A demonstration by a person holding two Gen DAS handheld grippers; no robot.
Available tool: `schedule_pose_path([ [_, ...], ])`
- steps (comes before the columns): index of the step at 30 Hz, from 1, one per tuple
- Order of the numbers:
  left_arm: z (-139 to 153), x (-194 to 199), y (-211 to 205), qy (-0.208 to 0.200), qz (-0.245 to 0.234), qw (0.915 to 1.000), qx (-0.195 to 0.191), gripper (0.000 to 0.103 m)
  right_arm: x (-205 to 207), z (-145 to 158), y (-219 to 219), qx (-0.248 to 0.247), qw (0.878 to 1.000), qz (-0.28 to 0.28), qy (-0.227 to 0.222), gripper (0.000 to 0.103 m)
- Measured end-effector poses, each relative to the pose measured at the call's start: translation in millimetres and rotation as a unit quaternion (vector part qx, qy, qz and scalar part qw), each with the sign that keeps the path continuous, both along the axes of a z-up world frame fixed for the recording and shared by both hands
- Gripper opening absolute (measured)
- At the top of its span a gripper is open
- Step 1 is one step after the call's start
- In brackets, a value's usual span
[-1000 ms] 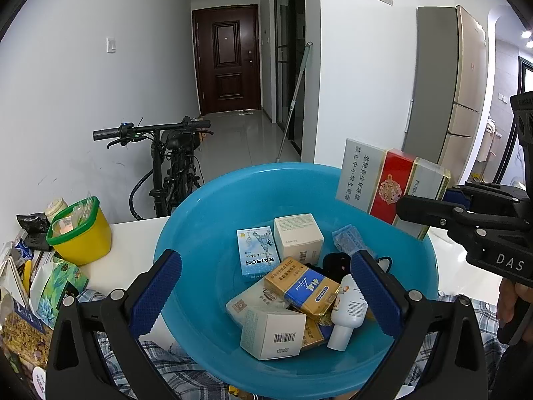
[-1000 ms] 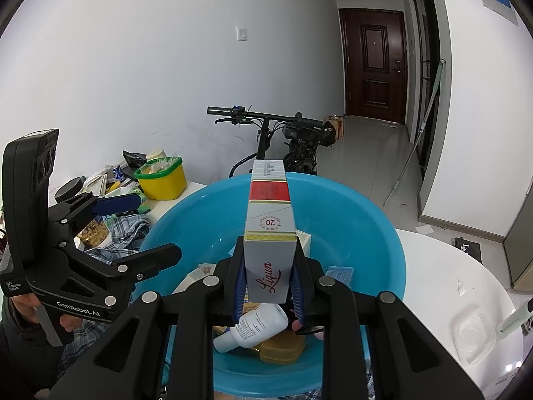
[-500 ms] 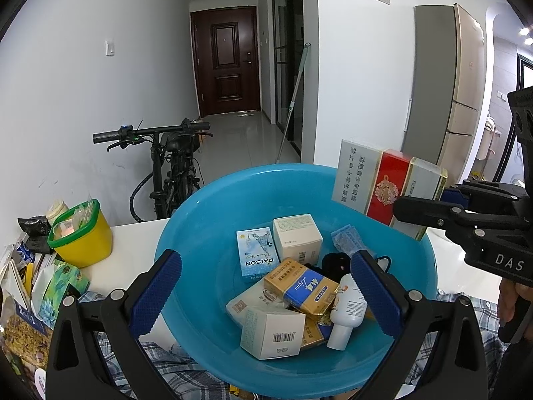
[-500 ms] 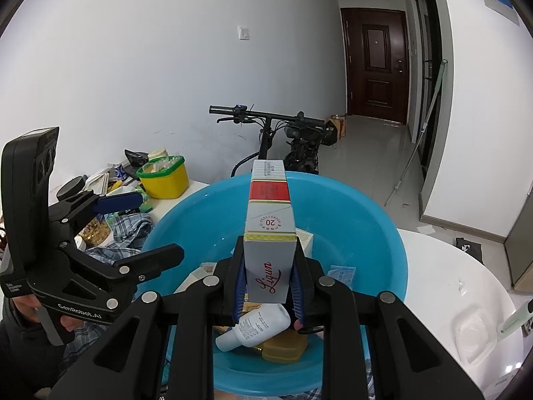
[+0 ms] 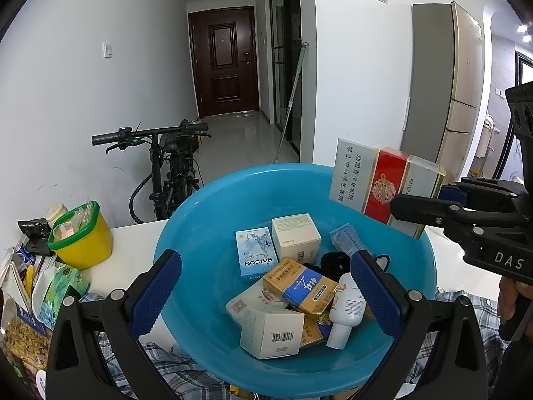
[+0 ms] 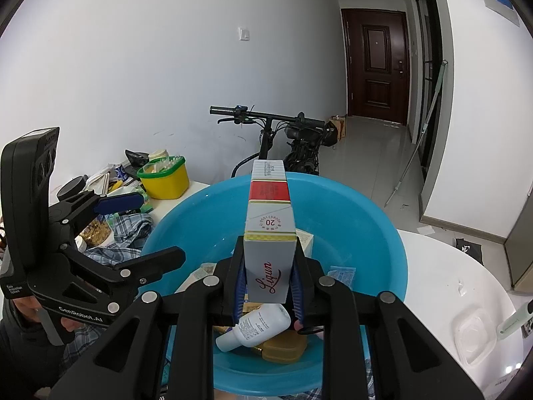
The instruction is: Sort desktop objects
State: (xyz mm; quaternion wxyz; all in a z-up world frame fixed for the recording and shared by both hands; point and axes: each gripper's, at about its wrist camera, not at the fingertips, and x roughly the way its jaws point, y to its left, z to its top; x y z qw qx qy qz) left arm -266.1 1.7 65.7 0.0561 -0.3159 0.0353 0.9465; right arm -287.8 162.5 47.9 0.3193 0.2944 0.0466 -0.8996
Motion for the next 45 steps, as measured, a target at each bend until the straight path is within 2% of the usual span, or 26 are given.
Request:
schedule_pose_path([
  [28, -0.5, 0.4, 1.6, 0.002, 0.002, 1.0000, -0.008, 0.103, 1.6, 4.8, 5.3, -0.009, 1.000, -0.012, 0.010, 0.022],
  [29, -0.3, 0.3, 1.8, 0.002, 0.002, 1.0000, -0.008, 0.103, 1.4, 5.0, 5.2, -0.007, 1.000, -0.013, 0.010, 0.029],
  [30, -0.1, 0.1, 1.6, 0.002, 0.003, 1.0000, -0.007, 0.103, 0.7, 5.1, 4.6, -0.006, 1.000, -0.015, 0.009, 0.042],
  [31, 0.1, -0.2, 1.1, 0.001, 0.004, 1.0000, -0.004, 0.103, 0.2, 5.1, 4.1, -0.003, 1.000, -0.021, 0.010, 0.088],
  [32, 0.2, -0.4, 0.7, -0.001, 0.003, 1.0000, -0.002, 0.103, 1.9, 6.0, 4.6, -0.001, 0.999, -0.032, 0.021, 0.101],
  [45, -1.4, -0.1, 1.2, -0.005, 0.009, 0.9999, -0.007, 0.103, 3.0, 6.3, 1.5, 0.013, 0.999, -0.036, 0.025, 0.103],
])
